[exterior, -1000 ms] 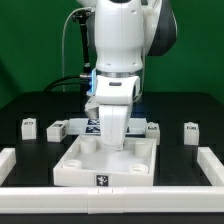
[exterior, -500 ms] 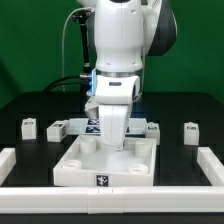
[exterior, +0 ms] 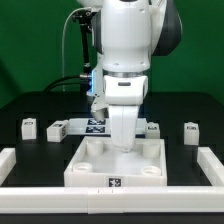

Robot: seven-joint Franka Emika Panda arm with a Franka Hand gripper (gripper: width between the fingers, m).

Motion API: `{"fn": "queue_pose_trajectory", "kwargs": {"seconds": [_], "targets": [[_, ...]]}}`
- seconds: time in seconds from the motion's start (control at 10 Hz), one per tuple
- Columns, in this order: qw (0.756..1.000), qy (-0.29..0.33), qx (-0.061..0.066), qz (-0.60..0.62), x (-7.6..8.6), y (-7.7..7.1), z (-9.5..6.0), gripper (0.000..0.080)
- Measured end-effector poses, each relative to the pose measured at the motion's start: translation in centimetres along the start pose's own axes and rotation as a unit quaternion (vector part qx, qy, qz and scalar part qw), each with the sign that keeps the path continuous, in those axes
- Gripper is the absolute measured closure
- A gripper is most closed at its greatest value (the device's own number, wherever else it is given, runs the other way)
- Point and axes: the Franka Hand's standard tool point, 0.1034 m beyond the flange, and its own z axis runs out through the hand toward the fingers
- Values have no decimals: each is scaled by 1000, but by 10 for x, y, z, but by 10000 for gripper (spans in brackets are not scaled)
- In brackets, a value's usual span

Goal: Assemble one leg

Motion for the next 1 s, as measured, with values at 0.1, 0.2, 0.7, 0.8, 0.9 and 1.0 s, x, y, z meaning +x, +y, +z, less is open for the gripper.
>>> {"fn": "queue_pose_trajectory", "kwargs": {"seconds": [0.1, 0.2, 0.7, 0.8, 0.9, 1.0], "targets": [[1000, 0, -2, -26, 13, 0, 0, 739], [998, 4, -7, -67, 24, 3, 2, 739], [998, 3, -7, -68, 26, 9, 1, 739], [997, 4, -9, -73, 32, 14, 0, 739], [997, 6, -10, -76, 38, 16, 1, 739], [997, 7, -12, -77, 44, 18, 1, 739]]}}
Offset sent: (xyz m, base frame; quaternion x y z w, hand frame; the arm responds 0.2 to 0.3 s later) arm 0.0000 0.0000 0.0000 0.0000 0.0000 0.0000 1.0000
